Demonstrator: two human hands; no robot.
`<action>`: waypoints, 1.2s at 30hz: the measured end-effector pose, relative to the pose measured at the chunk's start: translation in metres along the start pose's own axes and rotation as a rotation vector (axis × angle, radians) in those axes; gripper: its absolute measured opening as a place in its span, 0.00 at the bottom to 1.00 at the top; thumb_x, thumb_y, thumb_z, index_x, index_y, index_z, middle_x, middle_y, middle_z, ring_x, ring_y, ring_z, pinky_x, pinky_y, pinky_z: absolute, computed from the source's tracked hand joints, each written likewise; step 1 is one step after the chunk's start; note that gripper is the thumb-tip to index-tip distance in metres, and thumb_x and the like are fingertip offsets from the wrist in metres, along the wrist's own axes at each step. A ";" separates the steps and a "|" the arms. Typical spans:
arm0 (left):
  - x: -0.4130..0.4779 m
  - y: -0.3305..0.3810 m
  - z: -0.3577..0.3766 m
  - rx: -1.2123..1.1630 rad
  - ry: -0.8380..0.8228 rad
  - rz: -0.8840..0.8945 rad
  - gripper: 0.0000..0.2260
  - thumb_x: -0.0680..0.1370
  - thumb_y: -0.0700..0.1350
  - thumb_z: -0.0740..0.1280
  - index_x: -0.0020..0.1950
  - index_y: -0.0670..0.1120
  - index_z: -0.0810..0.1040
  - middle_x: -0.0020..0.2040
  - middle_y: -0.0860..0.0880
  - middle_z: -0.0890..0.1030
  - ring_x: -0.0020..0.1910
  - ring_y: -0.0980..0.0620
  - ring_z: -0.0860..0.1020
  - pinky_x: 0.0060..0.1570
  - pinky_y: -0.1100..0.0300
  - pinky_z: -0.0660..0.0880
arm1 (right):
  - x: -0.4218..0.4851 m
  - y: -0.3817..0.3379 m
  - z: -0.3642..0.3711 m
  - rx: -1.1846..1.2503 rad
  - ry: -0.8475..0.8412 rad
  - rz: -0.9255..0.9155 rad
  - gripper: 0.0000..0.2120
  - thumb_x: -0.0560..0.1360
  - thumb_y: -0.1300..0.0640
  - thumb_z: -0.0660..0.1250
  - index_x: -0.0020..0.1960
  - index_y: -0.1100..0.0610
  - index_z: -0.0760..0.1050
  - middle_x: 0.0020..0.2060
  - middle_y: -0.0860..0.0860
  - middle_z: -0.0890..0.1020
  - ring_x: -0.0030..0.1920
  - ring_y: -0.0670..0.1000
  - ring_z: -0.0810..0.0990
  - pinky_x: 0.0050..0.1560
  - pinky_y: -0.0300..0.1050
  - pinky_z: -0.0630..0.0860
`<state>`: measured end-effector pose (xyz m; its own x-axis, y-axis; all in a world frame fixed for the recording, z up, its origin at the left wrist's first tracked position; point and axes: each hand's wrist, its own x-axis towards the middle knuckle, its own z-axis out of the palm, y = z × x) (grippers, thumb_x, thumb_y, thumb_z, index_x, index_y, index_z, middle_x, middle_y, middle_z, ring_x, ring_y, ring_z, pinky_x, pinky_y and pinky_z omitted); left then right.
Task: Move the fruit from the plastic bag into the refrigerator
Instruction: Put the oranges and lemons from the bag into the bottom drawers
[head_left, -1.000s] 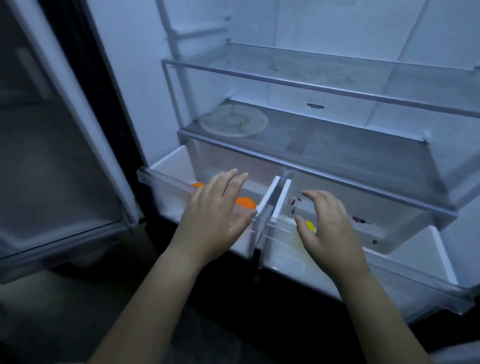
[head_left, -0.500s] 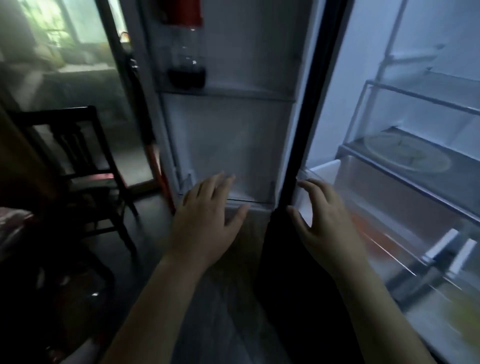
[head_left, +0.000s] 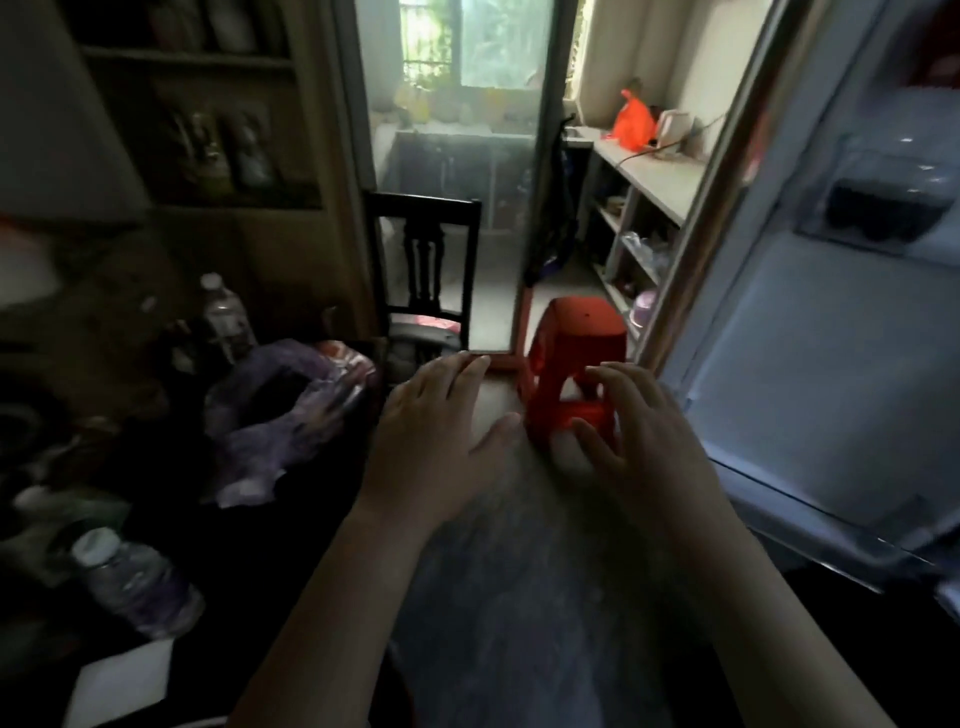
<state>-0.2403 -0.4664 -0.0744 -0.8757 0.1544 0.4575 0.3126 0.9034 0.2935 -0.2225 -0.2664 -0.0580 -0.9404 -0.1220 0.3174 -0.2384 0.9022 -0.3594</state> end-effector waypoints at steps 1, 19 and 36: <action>-0.001 -0.015 -0.002 0.013 0.004 -0.023 0.29 0.74 0.61 0.53 0.67 0.45 0.72 0.67 0.45 0.74 0.66 0.44 0.70 0.63 0.48 0.67 | 0.009 -0.011 0.010 0.012 -0.010 -0.019 0.28 0.75 0.45 0.63 0.73 0.50 0.62 0.72 0.48 0.64 0.71 0.49 0.62 0.68 0.45 0.60; -0.018 -0.197 0.034 0.144 -0.103 -0.455 0.30 0.76 0.62 0.50 0.71 0.46 0.66 0.69 0.47 0.71 0.68 0.48 0.68 0.63 0.52 0.66 | 0.142 -0.102 0.181 0.157 -0.293 -0.401 0.24 0.75 0.50 0.66 0.69 0.54 0.67 0.67 0.51 0.71 0.68 0.52 0.67 0.64 0.39 0.62; 0.058 -0.305 0.139 0.045 -0.140 -0.957 0.24 0.81 0.54 0.57 0.74 0.45 0.62 0.73 0.47 0.65 0.71 0.48 0.63 0.66 0.54 0.61 | 0.333 -0.118 0.365 0.295 -0.689 -0.698 0.20 0.77 0.55 0.64 0.68 0.56 0.69 0.65 0.52 0.72 0.59 0.53 0.76 0.57 0.49 0.76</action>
<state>-0.4376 -0.6777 -0.2540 -0.7894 -0.6106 -0.0637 -0.5672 0.6857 0.4561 -0.5957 -0.5645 -0.2305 -0.4817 -0.8763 -0.0016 -0.7489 0.4126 -0.5186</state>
